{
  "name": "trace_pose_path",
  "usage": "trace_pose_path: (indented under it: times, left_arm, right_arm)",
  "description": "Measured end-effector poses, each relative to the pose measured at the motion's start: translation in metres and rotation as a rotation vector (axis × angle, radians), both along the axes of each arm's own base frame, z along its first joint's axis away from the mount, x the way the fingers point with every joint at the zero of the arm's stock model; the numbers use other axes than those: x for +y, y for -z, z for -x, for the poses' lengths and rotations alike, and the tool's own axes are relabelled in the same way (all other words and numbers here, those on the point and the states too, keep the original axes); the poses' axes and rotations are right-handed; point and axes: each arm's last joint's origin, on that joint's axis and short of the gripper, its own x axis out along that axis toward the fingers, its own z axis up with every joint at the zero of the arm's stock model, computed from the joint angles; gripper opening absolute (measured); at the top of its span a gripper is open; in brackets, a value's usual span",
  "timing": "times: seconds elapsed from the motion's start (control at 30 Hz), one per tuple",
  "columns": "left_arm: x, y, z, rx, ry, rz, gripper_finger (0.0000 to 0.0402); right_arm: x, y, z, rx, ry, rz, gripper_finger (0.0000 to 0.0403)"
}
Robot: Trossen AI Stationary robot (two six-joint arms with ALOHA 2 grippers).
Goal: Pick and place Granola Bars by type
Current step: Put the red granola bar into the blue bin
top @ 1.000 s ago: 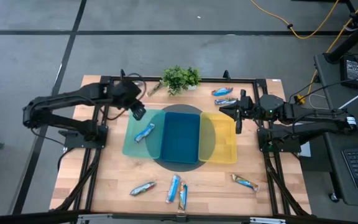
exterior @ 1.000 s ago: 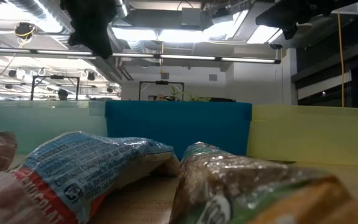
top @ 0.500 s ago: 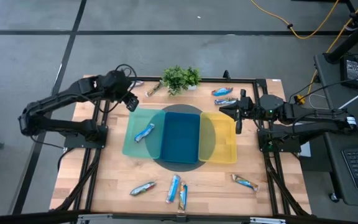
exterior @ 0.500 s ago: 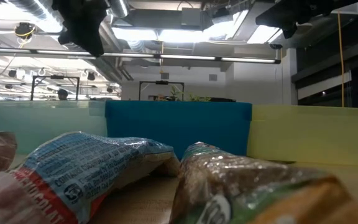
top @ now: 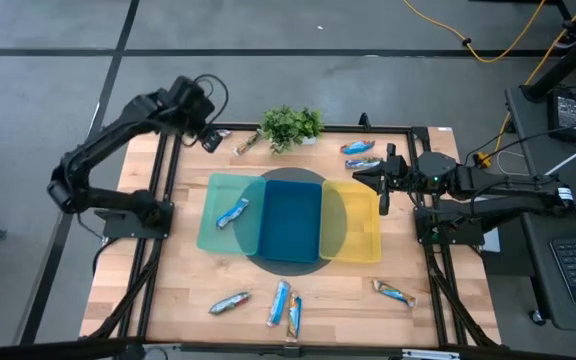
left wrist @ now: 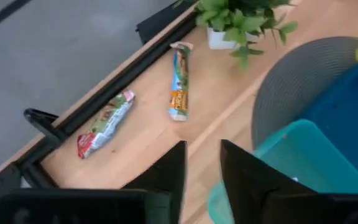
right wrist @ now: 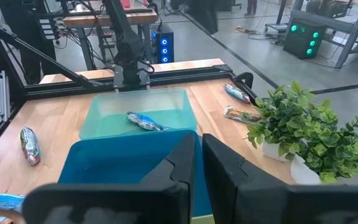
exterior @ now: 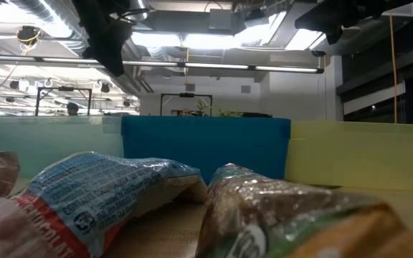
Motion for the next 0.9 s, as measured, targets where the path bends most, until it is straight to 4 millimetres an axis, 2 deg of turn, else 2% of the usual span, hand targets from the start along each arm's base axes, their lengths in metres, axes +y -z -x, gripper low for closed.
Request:
trace_pose_path:
  times: [0.2, 0.43, 0.57, 0.9]
  left_arm:
    - [0.030, -0.010, 0.001, 0.016, -0.025, 0.019, 0.0088]
    - [0.046, -0.001, 0.006, 0.062, -0.033, 0.041, 0.0088]
    - [0.058, 0.010, 0.005, 0.108, -0.001, 0.056, 0.0088]
    - [0.099, 0.057, -0.003, 0.273, 0.084, 0.109, 0.0088]
  right_arm:
    - [0.000, 0.000, 0.000, 0.000, 0.000, 0.000, 0.0035]
    - [0.000, 0.000, 0.000, 0.000, 0.000, -0.001, 0.0035]
    - [0.000, 0.000, 0.000, 0.000, 0.000, 0.000, 0.0035]
    - [0.000, 0.000, 0.000, 0.000, 0.000, -0.001, 0.0035]
